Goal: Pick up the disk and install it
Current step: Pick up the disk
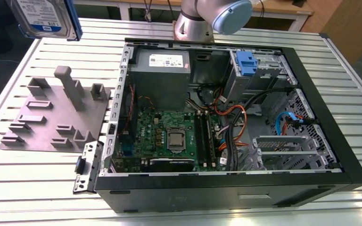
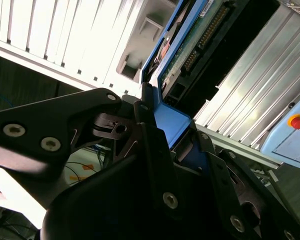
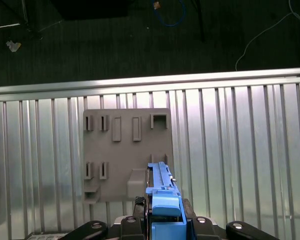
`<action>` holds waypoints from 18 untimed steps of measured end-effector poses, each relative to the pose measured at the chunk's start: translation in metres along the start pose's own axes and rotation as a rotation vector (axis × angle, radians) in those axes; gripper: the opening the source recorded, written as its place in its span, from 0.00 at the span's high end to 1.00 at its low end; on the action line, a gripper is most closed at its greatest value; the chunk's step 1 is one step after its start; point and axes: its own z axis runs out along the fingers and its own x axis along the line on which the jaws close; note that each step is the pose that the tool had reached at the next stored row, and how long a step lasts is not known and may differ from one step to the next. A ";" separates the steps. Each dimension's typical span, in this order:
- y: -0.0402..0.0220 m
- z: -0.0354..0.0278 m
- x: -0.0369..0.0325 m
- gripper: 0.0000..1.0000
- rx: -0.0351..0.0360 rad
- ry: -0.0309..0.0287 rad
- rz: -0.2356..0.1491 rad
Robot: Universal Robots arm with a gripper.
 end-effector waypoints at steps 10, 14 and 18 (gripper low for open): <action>-0.0028 -0.0001 -0.0002 0.64 -0.0001 0.0000 0.000; -0.0042 -0.0001 -0.0003 0.64 0.0000 0.0000 0.000; -0.0059 -0.0001 -0.0004 0.64 -0.0001 0.0000 0.000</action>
